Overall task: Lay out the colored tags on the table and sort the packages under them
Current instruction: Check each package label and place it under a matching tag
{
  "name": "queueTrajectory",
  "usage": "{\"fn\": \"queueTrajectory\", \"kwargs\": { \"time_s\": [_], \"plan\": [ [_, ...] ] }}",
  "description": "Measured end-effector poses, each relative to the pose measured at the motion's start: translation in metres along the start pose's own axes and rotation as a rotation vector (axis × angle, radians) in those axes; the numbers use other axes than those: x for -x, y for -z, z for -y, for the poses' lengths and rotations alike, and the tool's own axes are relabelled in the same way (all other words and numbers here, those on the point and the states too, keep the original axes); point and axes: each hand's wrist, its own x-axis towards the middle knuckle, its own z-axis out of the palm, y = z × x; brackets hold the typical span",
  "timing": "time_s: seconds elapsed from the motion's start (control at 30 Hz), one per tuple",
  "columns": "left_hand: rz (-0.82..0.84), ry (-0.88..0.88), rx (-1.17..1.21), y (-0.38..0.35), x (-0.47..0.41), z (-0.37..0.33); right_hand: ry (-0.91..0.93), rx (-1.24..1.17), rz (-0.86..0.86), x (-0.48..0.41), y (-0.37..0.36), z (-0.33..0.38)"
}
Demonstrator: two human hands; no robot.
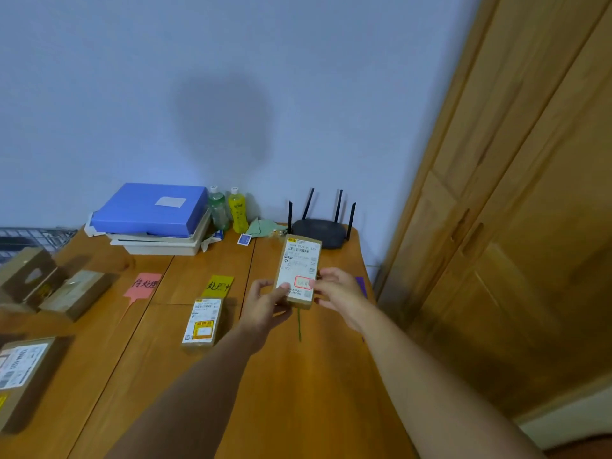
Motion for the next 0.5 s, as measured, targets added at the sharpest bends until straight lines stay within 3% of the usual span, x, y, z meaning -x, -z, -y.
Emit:
{"fn": "queueTrajectory", "kwargs": {
  "time_s": [0.2, 0.5],
  "plan": [
    [-0.051, 0.020, -0.293, 0.015, -0.024, 0.056, -0.073, 0.120, -0.067, -0.029, -0.003, -0.065],
    [-0.067, 0.082, -0.379, 0.035, -0.063, 0.138, -0.102, 0.324, -0.079, -0.068, -0.012, -0.148]
  ]
}}
